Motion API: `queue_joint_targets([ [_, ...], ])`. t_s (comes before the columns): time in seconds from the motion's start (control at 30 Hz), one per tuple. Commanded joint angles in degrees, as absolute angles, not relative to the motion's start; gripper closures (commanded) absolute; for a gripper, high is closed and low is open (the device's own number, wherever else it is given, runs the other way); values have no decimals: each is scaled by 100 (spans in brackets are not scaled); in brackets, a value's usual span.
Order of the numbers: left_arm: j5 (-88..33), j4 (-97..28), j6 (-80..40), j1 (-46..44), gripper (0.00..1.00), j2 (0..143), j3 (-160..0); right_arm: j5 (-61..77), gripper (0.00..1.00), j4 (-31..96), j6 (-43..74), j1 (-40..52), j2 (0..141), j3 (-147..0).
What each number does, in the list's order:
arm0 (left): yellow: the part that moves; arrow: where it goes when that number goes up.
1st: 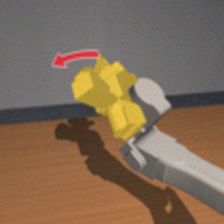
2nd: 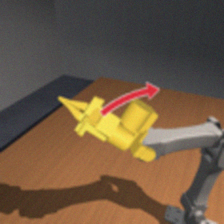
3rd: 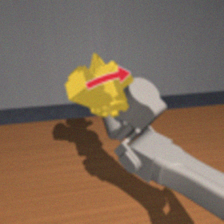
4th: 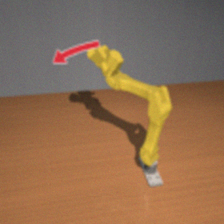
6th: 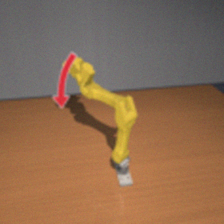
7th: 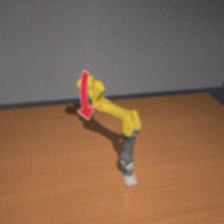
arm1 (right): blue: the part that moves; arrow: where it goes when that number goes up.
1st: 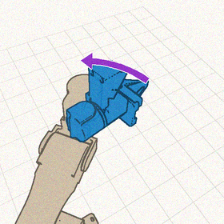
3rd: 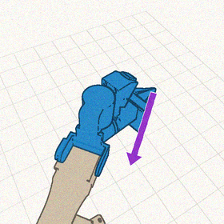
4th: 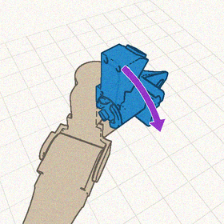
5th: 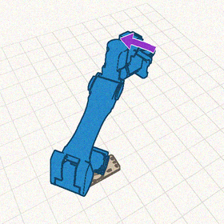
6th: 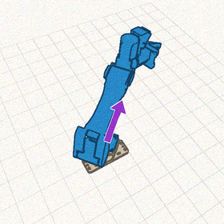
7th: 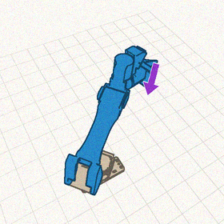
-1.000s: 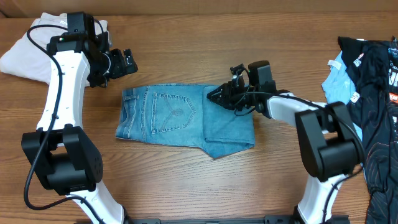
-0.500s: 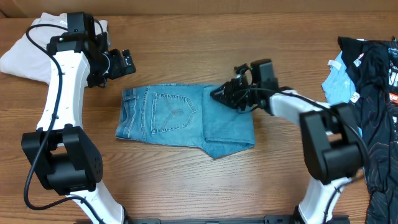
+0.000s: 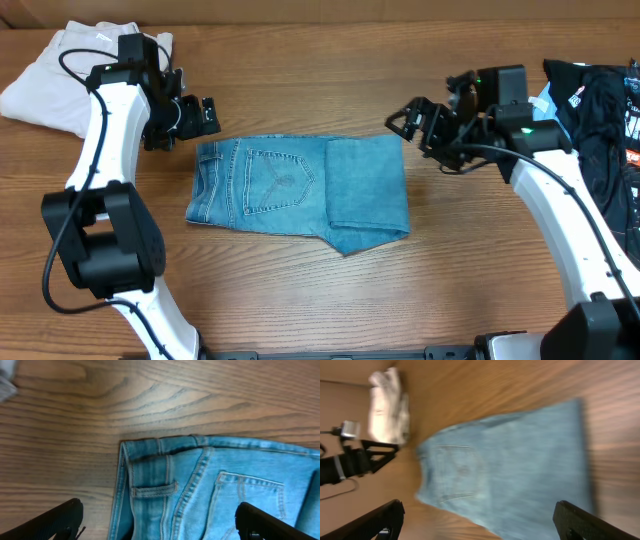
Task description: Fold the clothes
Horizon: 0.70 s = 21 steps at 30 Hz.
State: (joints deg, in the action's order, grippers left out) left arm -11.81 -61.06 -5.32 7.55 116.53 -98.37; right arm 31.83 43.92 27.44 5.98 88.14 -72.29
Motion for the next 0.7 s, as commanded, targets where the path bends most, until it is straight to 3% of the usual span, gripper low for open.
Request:
queue_joint_targets([
  [0.0,-2073,-6119,43,1103,0,12081,-9765,2443,0,4864,2202,532,8617,-7286],
  [0.67,-2368,-6475,1162,1586,0,12934,-9762,1938,0,5439,2202,534,8626,-7282],
])
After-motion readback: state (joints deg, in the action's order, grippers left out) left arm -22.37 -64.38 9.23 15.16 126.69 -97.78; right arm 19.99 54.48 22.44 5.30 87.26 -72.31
